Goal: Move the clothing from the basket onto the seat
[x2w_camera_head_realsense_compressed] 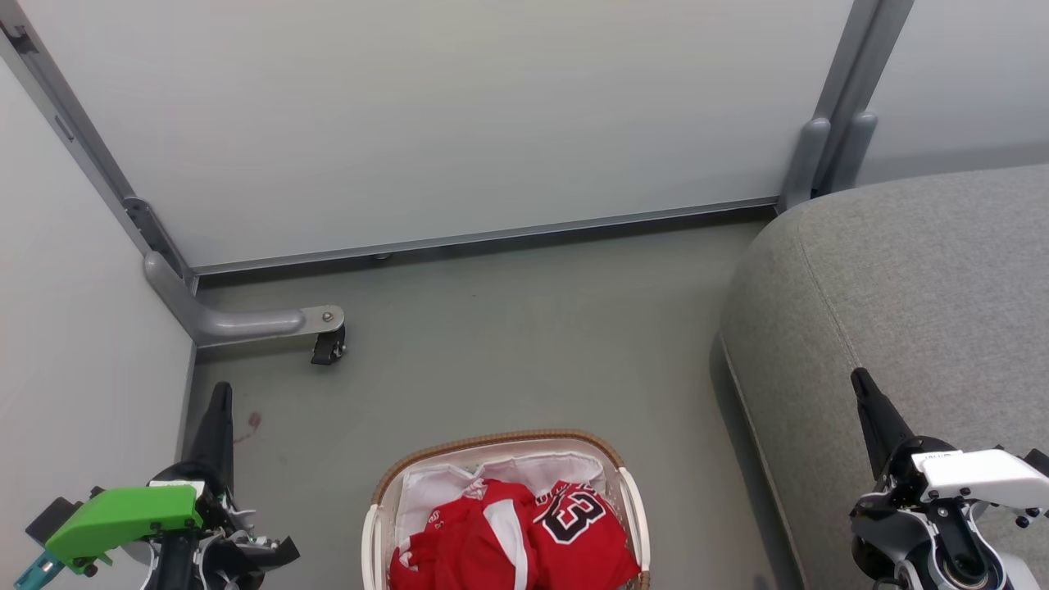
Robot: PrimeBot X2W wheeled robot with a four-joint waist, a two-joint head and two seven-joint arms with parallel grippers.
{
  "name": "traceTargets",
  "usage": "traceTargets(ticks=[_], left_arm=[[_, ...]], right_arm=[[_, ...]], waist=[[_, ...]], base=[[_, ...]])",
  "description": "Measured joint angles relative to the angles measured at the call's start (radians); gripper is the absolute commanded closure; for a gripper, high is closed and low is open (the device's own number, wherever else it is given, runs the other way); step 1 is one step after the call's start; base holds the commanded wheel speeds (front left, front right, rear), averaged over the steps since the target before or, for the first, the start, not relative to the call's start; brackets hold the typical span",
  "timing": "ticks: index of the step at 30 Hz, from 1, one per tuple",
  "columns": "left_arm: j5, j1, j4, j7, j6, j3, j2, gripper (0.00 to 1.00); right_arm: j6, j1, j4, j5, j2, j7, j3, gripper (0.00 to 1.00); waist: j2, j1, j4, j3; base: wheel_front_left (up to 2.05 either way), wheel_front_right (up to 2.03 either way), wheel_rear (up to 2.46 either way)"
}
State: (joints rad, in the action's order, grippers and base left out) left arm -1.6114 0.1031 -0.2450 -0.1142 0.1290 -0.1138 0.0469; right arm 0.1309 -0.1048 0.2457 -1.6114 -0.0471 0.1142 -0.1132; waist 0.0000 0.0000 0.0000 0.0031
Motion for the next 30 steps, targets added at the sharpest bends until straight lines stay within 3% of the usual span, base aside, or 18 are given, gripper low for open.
traceTargets(ticks=[30], left_arm=[[0.000, 0.000, 0.000, 0.000, 0.000, 0.000, 0.000, 1.00]], right_arm=[[0.000, 0.000, 0.000, 0.000, 0.000, 0.000, 0.000, 1.00]], waist=[[0.0000, 0.0000, 0.000, 0.000]], base=[[0.00, 0.00, 0.00]])
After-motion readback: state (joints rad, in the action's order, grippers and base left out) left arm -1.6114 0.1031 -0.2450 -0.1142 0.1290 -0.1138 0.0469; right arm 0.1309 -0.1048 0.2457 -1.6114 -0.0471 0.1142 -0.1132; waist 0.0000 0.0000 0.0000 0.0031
